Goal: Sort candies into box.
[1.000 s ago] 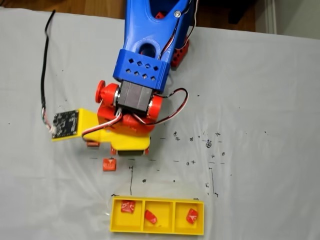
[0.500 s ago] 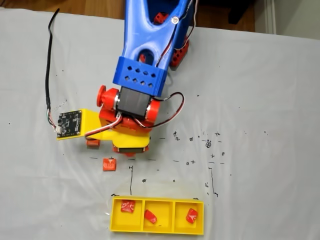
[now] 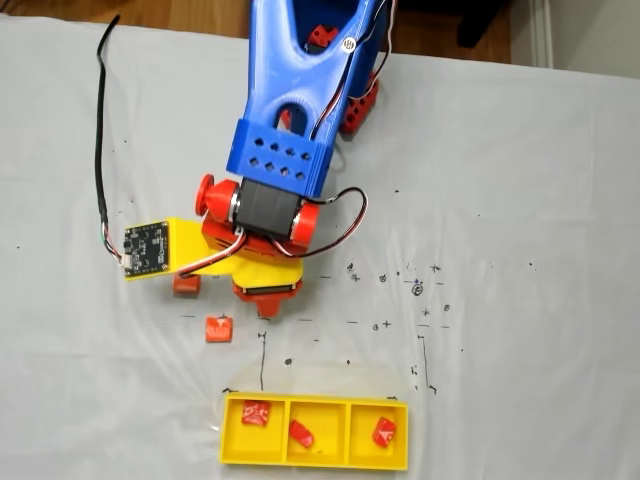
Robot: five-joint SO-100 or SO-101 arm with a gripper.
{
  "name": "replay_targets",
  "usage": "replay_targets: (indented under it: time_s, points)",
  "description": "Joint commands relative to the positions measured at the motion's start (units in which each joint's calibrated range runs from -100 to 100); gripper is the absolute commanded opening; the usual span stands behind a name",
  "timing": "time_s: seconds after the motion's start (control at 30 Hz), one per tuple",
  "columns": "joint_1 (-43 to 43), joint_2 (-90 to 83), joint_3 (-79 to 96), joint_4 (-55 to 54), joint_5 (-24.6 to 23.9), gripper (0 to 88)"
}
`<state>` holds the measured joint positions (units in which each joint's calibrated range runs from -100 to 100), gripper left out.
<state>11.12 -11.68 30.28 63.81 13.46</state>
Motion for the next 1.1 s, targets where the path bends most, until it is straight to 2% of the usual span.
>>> replay_targets:
  time_s: [0.0,0.27,0.8,0.97,1.07]
  points:
    - [1.1,0.6,-1.7,-0.3,0.5,23.4]
    - [1.6,2.9,-2.3,-2.0,0.9,25.6]
    - [0.6,9.4,-2.4,-7.4,0.0,24.2]
    - [0.0,10.5,-1.7,-7.9,0.0,18.2]
    - [0.0,9.2,-1.1,-7.6,0.2,8.8]
